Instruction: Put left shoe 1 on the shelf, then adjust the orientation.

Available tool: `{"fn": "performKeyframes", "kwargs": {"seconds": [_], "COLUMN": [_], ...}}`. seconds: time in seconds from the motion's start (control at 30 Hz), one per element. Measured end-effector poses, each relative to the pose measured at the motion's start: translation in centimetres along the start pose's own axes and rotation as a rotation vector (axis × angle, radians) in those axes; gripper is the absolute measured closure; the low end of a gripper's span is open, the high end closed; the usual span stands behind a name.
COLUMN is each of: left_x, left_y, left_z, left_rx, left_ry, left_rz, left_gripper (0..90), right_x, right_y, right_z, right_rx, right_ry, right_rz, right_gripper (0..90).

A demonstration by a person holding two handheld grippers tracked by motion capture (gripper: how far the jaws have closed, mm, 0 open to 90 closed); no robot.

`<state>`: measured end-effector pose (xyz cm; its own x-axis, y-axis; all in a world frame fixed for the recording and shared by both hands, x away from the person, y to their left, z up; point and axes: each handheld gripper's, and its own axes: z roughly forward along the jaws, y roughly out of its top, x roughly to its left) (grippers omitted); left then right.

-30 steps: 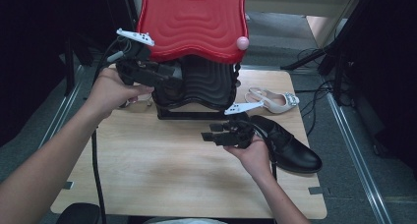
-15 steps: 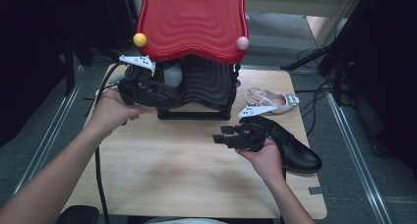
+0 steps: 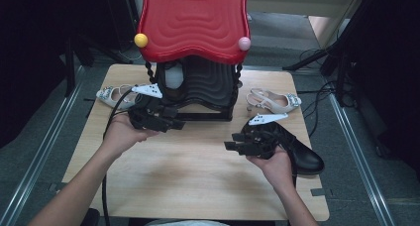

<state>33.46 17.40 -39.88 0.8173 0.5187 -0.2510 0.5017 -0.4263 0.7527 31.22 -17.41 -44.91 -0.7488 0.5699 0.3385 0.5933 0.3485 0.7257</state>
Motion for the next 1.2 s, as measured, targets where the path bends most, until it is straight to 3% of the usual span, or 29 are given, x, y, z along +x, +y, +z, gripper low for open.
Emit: {"fn": "performKeyframes", "kwargs": {"seconds": [0.17, 0.3, 0.43, 0.5, 0.6, 0.7, 0.9, 1.0, 1.2], "left_x": [0.1, 0.1, 0.1, 0.1, 0.0, -0.2, 0.1, 0.3, 0.3], "left_y": [-1.4, -2.6, -3.6, -4.1, -4.8, -5.1, -5.5, -5.7, -5.8], "left_z": [0.8, 1.4, 1.8, 1.9, 2.1, 2.0, 1.2, 1.0, 1.0], "left_rx": [0.008, 0.021, 0.036, 0.034, 0.056, 0.059, 0.015, 0.016, 0.013], "left_ry": [-0.009, -0.028, -0.003, -0.021, -0.041, -0.037, -0.049, -0.056, -0.08], "left_rz": [-0.015, -0.034, -0.023, -0.04, -0.073, -0.055, -0.053, -0.041, -0.055], "left_gripper": [40.4, 42.4, 47.1, 49.6, 60.1, 70.7, 82.4, 83.3, 80.5], "right_x": [-0.5, -1.0, -1.4, -1.4, -1.5, -1.9, -2.4, -2.8, -4.5], "right_y": [-0.4, -0.7, -0.9, -1.0, -1.0, -1.1, -1.2, -1.2, -1.3], "right_z": [-1.0, -1.2, -1.5, -1.6, -1.8, -2.0, -2.9, -3.4, -4.1], "right_rx": [-0.018, -0.011, -0.012, -0.011, -0.015, -0.015, -0.025, -0.029, -0.029], "right_ry": [-0.035, -0.033, -0.03, -0.034, -0.039, -0.045, -0.064, -0.079, -0.112], "right_rz": [0.013, 0.028, 0.04, 0.039, 0.036, 0.046, 0.069, 0.076, 0.122], "right_gripper": [53.5, 53.3, 53.1, 52.9, 53.0, 53.1, 53.0, 53.2, 53.5]}}
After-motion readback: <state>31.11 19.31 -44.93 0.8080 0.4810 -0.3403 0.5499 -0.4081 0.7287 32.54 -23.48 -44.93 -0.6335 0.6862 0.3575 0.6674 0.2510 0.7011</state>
